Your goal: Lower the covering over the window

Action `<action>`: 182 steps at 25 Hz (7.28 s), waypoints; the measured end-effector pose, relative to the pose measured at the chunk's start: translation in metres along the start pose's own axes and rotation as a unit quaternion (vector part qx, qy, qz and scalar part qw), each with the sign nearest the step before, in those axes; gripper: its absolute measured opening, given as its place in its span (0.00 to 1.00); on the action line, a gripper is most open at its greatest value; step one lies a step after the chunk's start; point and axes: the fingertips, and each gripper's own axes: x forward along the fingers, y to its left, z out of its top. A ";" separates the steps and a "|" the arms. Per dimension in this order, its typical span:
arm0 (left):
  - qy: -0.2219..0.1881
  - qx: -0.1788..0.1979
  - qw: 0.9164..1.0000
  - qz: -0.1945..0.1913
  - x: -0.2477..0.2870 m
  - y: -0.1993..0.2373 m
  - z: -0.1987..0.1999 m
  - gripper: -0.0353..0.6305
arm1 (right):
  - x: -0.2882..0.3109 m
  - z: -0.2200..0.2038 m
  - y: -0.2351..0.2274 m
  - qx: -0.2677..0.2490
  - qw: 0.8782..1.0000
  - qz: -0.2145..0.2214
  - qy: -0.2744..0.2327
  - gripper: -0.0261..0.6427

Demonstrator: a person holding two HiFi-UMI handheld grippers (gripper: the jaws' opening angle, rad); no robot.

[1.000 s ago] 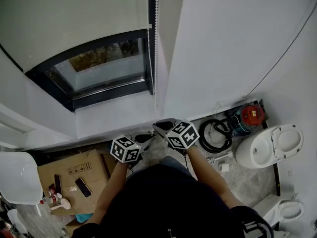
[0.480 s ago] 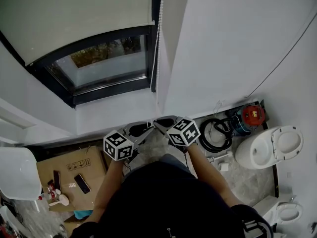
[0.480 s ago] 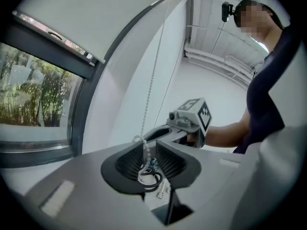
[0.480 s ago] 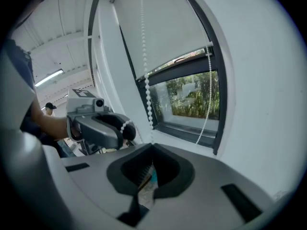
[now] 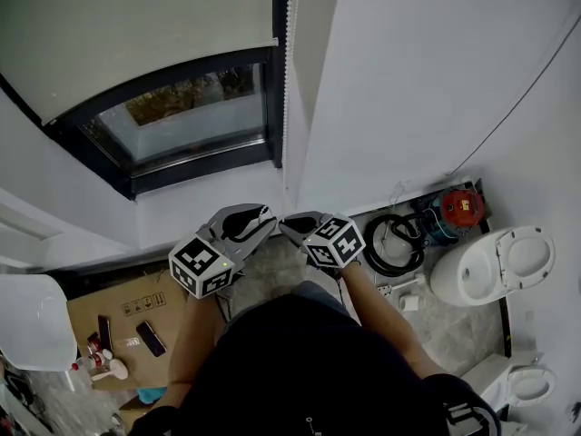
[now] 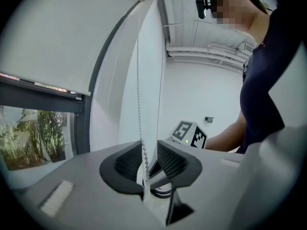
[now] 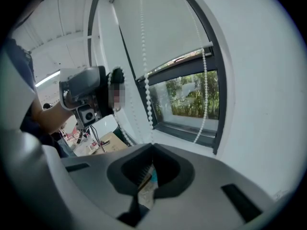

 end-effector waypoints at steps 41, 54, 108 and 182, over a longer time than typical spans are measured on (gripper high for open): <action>0.012 -0.119 0.993 -0.014 0.051 0.025 -0.017 0.07 | 0.016 -0.062 0.003 0.012 0.996 0.013 0.090 0.06; 0.033 -0.151 0.988 0.001 0.055 0.036 -0.044 0.07 | 0.008 -0.048 -0.001 0.008 0.997 0.004 0.071 0.06; 0.150 -0.246 0.957 -0.048 0.052 -0.005 -0.163 0.07 | -0.021 0.064 -0.016 -0.036 0.995 -0.070 -0.064 0.06; -0.168 0.064 0.909 0.377 -0.032 -0.008 0.171 0.07 | -0.287 0.209 -0.025 -0.177 0.871 -0.286 -0.359 0.06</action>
